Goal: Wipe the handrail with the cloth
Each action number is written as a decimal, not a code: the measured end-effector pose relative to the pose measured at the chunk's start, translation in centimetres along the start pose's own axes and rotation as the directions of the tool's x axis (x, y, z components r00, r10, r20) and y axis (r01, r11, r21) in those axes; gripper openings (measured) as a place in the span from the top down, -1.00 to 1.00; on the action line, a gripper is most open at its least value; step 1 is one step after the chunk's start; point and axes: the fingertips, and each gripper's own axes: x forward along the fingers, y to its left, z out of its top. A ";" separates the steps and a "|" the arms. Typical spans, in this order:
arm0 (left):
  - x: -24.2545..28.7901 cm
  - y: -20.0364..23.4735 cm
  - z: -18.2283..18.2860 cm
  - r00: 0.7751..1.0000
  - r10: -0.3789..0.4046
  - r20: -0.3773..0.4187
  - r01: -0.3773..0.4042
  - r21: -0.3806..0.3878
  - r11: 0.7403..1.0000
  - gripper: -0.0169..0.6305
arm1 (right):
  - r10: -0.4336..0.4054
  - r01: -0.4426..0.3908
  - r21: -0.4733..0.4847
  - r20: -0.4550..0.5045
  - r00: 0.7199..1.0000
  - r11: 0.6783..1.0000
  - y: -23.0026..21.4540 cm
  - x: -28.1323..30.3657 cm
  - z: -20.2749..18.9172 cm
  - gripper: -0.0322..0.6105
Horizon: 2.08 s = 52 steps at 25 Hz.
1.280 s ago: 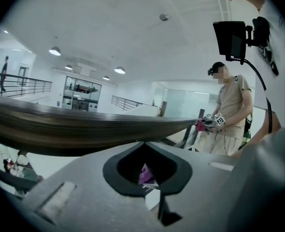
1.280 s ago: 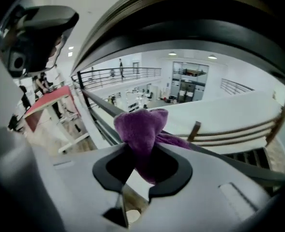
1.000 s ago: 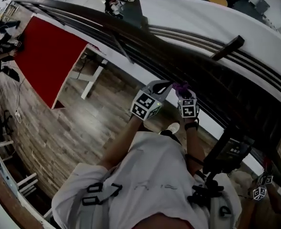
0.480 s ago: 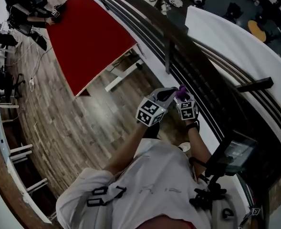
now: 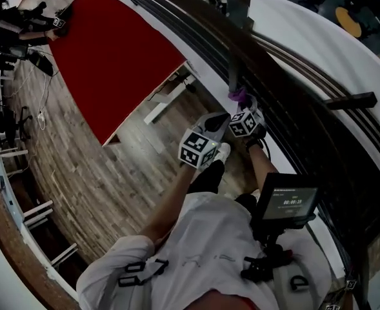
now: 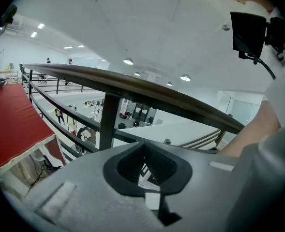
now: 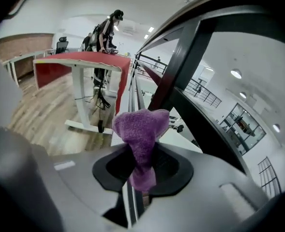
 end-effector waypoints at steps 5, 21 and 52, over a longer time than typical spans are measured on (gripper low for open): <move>-0.7 2.7 -1.9 0.999 0.027 -0.024 -0.028 -0.032 0.999 0.95 | -0.150 0.143 -0.119 -0.055 0.987 0.983 -2.1 4.0 0.5 0.67; -1.0 4.1 -5.7 0.999 0.041 -0.036 -0.045 -0.116 0.992 0.95 | -0.124 0.077 -0.261 -0.170 0.978 0.962 -2.5 11.2 -0.5 0.68; 5.2 -10.5 -6.3 0.966 -0.249 -0.073 0.248 -0.027 0.968 0.95 | -0.105 0.081 -0.126 -0.194 0.975 0.989 -3.7 -1.8 -13.5 0.68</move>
